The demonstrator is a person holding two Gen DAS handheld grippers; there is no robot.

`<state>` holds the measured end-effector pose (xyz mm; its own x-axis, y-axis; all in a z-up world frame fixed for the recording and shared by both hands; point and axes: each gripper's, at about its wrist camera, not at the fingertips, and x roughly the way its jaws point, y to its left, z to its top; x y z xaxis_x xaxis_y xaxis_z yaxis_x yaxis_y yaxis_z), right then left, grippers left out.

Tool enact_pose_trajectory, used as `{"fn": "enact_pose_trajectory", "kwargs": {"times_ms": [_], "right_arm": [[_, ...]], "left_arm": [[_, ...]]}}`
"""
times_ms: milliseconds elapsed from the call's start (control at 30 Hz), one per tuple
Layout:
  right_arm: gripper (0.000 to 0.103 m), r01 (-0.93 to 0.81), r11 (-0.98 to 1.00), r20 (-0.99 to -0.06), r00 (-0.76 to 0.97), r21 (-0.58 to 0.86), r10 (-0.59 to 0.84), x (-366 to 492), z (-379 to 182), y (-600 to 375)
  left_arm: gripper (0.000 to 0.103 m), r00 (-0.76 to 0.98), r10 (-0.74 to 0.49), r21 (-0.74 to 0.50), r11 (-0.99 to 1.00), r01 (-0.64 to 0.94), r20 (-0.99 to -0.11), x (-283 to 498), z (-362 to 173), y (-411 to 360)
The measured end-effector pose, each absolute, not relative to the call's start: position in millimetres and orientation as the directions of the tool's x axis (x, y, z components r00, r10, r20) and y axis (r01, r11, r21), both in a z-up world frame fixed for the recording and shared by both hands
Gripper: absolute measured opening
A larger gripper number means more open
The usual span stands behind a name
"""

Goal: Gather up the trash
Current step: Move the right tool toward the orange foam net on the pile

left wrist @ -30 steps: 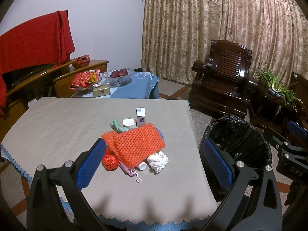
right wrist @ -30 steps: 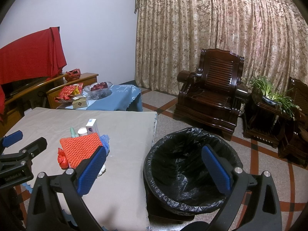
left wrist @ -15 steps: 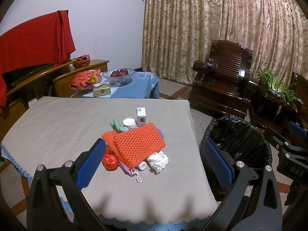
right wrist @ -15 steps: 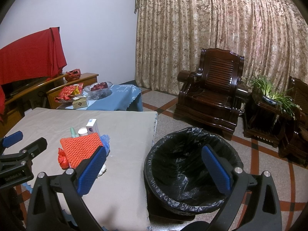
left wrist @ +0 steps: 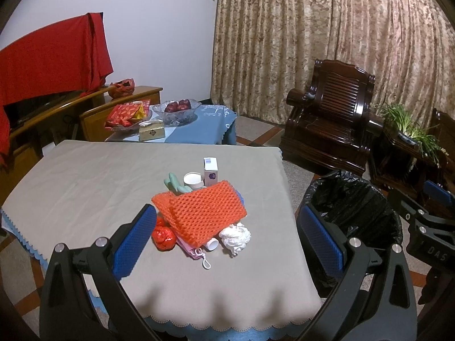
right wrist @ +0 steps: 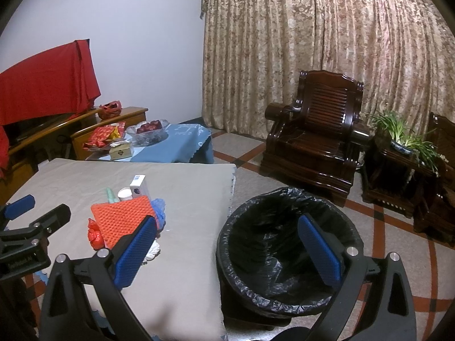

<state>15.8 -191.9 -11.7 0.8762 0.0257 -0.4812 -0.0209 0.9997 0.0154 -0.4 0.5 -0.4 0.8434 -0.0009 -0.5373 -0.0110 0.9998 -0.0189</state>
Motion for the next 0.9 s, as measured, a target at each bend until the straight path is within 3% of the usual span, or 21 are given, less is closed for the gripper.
{"fn": "enact_pose_trajectory", "kwargs": {"times_ms": [233, 567, 900], "right_arm": [[0.097, -0.063, 0.998, -0.488, 0.87, 0.03, 0.07, 29, -22, -174], [0.097, -0.166, 0.985, -0.513, 0.841, 0.055, 0.17, 63, -55, -144], [0.097, -0.242, 0.967, -0.566, 0.789, 0.075, 0.241, 111, -94, -103]], "left_arm": [[0.098, 0.844, 0.01, -0.047, 0.998, -0.042, -0.537, 8, -7, 29], [0.098, 0.83, 0.16, 0.005, 0.983, -0.186, -0.535, 25, -31, 94], [0.098, 0.802, 0.184, 0.003, 0.975, -0.221, -0.568, 44, -64, 130]]}}
